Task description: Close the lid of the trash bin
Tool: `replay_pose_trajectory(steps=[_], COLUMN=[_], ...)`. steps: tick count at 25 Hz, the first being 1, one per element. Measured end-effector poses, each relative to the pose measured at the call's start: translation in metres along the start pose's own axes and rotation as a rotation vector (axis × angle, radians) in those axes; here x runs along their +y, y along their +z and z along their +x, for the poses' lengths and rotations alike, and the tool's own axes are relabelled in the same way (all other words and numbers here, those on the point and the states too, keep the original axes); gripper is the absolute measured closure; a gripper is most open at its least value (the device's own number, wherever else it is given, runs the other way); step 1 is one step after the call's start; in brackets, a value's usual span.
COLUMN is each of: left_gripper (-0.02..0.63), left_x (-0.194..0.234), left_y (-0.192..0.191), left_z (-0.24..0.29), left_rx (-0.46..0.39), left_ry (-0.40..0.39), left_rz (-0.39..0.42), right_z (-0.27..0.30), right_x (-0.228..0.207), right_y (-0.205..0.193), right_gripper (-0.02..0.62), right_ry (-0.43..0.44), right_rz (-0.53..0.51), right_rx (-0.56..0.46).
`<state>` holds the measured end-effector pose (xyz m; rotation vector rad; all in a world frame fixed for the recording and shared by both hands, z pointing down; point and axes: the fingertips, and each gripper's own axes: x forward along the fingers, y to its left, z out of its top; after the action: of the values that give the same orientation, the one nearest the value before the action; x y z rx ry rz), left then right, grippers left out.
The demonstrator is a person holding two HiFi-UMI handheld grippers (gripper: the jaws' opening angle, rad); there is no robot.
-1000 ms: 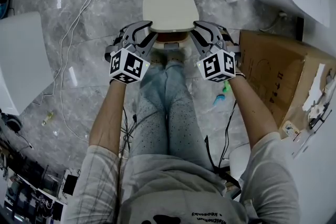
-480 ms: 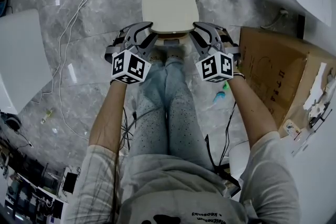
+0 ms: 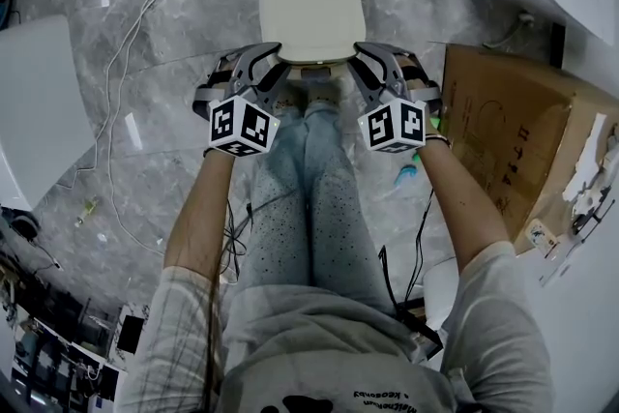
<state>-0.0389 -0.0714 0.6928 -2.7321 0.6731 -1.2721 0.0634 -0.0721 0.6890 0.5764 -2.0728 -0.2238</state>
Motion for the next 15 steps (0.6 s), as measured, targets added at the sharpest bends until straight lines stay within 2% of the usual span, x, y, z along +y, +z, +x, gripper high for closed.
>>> replay_pose_trajectory(steps=[15], left_gripper=[0.448], left_x=[-0.021], left_y=[-0.022], left_z=[0.014], left_rx=[0.063], left_ry=[-0.01], left_rz=[0.083], right_z=[0.016], right_x=[0.027], right_y=[-0.018], right_gripper=[0.457], right_ry=[0.001], right_rz=[-0.051], right_rx=[0.048])
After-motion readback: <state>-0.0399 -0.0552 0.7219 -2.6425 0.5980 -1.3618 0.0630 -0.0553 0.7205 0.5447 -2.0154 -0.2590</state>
